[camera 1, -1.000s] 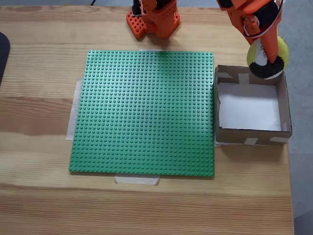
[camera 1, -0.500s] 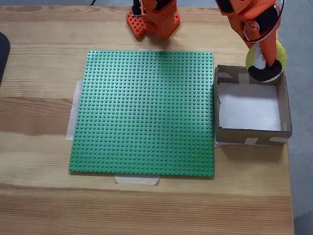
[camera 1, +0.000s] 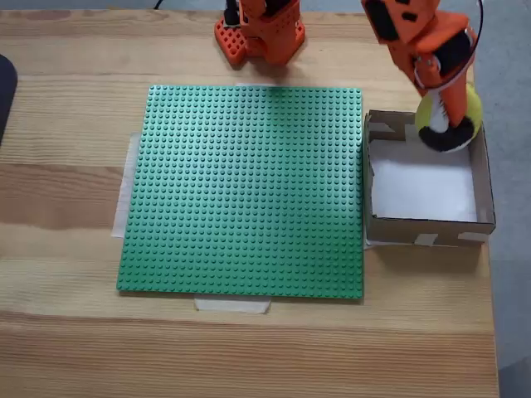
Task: Pick the ball and put it in the box.
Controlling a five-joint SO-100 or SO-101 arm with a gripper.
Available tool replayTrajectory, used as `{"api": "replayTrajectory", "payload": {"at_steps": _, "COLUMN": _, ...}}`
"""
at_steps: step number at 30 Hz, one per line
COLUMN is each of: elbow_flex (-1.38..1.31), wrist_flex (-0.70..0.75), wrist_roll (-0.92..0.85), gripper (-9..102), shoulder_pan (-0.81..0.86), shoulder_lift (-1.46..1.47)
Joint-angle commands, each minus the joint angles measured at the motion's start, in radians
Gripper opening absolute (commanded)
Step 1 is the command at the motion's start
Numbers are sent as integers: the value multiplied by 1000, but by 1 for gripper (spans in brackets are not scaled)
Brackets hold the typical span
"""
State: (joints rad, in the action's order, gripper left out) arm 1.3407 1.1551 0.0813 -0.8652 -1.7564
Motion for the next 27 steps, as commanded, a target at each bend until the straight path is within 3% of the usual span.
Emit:
{"api": "replayTrajectory", "payload": {"at_steps": 1, "elbow_flex": 21, "wrist_flex": -41, "wrist_roll": 9, "gripper": -1, "shoulder_pan": -5, "shoulder_lift": -25}}
{"api": "replayTrajectory", "payload": {"at_steps": 15, "elbow_flex": 179, "wrist_flex": -172, "wrist_roll": 14, "gripper": -1, "shoulder_pan": -5, "shoulder_lift": -20}}
{"api": "replayTrajectory", "payload": {"at_steps": 27, "elbow_flex": 227, "wrist_flex": -193, "wrist_roll": 38, "gripper": 4, "shoulder_pan": -6, "shoulder_lift": -20}}
